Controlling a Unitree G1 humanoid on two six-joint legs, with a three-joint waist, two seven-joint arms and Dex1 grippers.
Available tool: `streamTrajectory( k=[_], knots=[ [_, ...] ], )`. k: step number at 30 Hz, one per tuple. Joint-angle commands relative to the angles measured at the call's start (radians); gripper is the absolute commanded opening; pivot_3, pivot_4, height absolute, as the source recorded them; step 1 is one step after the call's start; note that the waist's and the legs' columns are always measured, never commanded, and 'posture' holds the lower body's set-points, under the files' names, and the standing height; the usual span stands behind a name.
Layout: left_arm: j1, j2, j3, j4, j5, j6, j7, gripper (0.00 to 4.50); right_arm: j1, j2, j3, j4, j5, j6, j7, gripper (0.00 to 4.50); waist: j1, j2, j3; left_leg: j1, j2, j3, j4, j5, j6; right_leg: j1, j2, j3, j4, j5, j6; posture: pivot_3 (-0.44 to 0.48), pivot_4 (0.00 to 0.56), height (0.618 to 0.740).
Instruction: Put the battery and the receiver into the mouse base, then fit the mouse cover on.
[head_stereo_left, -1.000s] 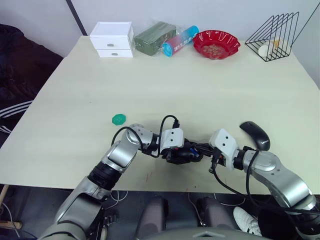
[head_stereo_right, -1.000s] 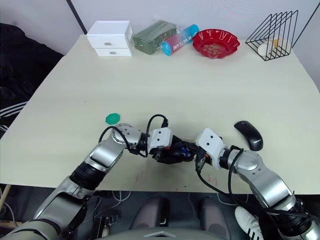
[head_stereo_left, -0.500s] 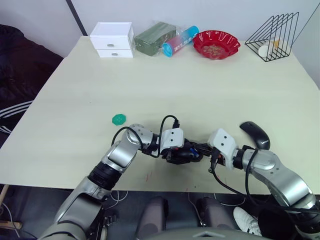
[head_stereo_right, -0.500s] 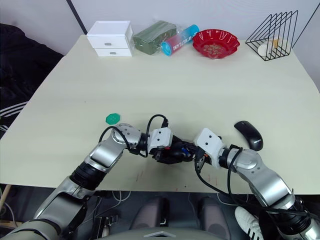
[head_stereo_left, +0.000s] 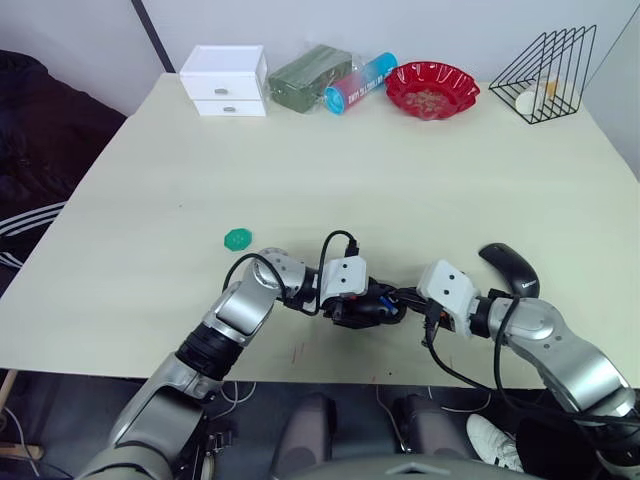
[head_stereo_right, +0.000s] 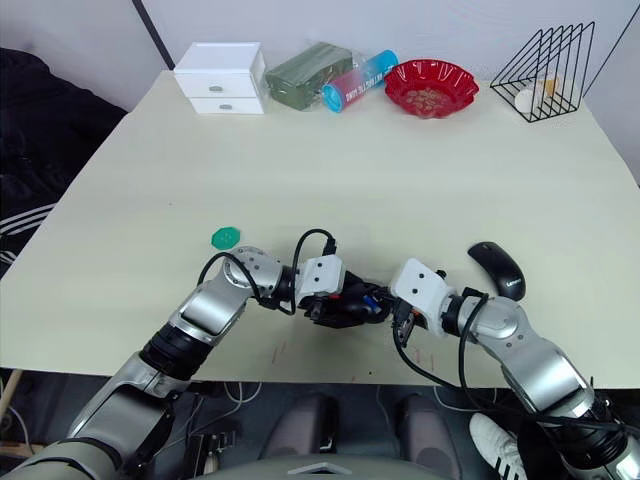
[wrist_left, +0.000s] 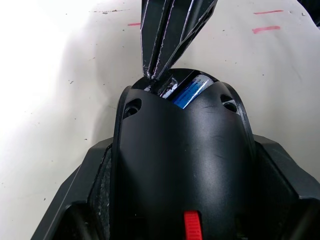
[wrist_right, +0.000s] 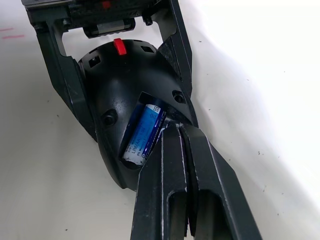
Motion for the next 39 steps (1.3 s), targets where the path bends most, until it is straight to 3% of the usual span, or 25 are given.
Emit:
streamTrajectory(
  k=[1, 13, 24, 29, 39],
  knots=[
    [0.007, 0.014, -0.025, 0.008, 0.033, 0.000, 0.001, 2.95, 0.017, -0.018, 0.034, 0.043, -0.038, 0.003, 0.021, 0.02, 0.000, 0.000, 0.000, 0.000, 0.000, 0.000, 0.000, 0.000, 0.000, 0.000, 0.000, 0.000, 0.000, 0.000, 0.000, 0.000, 0.150, 0.740],
    [0.010, 0.014, -0.023, 0.005, 0.033, 0.002, 0.004, 2.95, 0.019, 0.003, 0.023, 0.063, -0.061, -0.031, 0.032, 0.02, -0.002, 0.000, 0.000, 0.012, 0.000, 0.001, -0.003, 0.000, 0.000, 0.011, 0.000, 0.001, -0.001, -0.001, -0.001, 0.000, 0.150, 0.740],
    [0.003, 0.011, -0.020, 0.009, 0.031, 0.005, 0.004, 2.95, 0.067, 0.059, -0.128, 0.014, 0.036, -0.116, 0.046, 0.02, -0.001, 0.000, 0.000, 0.012, 0.000, 0.001, -0.003, 0.000, 0.000, 0.011, 0.000, 0.002, -0.001, -0.001, 0.000, 0.000, 0.150, 0.740],
    [-0.009, 0.009, -0.018, 0.008, 0.024, 0.015, -0.001, 2.95, 0.222, 0.044, -0.293, -0.044, 0.128, -0.223, 0.096, 0.02, 0.003, 0.000, 0.001, 0.011, 0.000, 0.001, -0.003, 0.000, 0.000, 0.011, 0.000, 0.001, -0.002, -0.001, 0.000, 0.000, 0.150, 0.740],
    [-0.011, 0.015, -0.011, -0.002, 0.012, 0.033, -0.010, 2.95, 0.440, 0.073, -0.434, -0.026, 0.168, -0.433, 0.133, 0.02, -0.003, 0.000, 0.001, 0.012, 0.000, 0.002, -0.003, 0.000, 0.000, 0.011, 0.000, 0.003, -0.001, -0.001, 0.000, 0.000, 0.150, 0.740]
  ],
)
